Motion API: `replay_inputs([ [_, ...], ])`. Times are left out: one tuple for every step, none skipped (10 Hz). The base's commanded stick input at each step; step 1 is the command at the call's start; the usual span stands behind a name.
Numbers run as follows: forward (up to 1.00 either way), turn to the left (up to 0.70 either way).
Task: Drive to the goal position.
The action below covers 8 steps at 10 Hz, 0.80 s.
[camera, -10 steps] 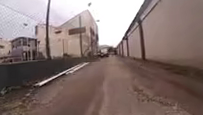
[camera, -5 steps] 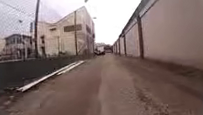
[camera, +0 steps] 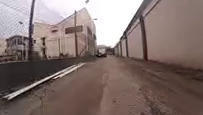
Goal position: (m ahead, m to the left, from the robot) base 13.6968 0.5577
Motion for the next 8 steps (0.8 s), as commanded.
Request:
replay_inputs([
  [0.70, 0.00],
  [0.70, 0.00],
  [0.70, 0.00],
  [0.70, 0.00],
  [0.70, 0.00],
  [0.70, 0.00],
  [0.70, 0.00],
  [0.70, 0.00],
])
